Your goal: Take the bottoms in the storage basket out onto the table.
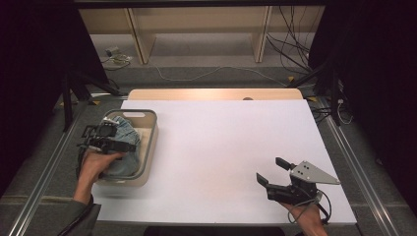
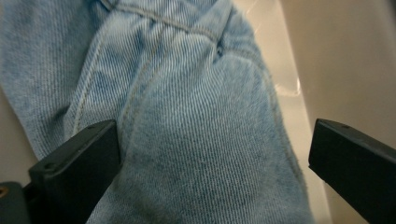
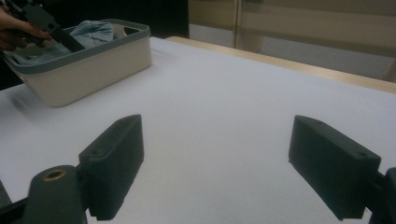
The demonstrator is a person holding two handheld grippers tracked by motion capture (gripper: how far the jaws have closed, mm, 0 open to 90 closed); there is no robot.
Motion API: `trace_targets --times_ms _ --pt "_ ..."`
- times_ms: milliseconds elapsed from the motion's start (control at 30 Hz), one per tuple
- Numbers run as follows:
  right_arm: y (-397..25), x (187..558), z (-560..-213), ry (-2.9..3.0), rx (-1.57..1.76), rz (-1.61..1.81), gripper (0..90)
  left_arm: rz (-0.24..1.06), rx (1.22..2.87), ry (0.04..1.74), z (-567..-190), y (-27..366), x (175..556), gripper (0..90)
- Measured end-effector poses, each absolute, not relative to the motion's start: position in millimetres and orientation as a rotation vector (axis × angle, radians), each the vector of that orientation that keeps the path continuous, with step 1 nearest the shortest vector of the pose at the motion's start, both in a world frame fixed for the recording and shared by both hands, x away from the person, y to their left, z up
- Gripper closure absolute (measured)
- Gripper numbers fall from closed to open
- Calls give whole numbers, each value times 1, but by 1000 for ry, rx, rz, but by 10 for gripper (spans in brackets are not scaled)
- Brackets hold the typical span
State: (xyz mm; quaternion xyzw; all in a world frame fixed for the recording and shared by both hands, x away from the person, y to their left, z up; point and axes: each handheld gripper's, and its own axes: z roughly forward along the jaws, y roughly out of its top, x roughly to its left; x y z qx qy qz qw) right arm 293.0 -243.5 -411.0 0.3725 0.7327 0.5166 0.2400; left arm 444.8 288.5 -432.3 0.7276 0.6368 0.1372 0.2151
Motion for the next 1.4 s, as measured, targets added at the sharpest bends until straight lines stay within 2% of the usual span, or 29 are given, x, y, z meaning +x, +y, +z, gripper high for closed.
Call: trace_targets --times_ms 433,633,733,933,1133,1233,1400 --pt "-242 295 -412 2017 1018 1403 191 289 2139 1820 -443 280 463 1" --pt "-242 295 -412 2018 1017 1401 191 305 2184 1831 -451 275 469 3" --pt "-242 295 -412 2017 1017 1402 193 352 2242 1816 -452 272 471 65" --pt "-242 296 -412 2018 1012 1401 196 364 2206 1770 -448 281 467 307" --pt "-242 295 -411 2021 1026 1395 199 364 2180 1711 -444 286 463 502" --pt "-243 296 -411 2018 1025 1399 201 346 2145 1693 -440 289 462 560" --pt "-242 296 -411 2020 1027 1403 202 319 2087 1664 -432 294 457 592"
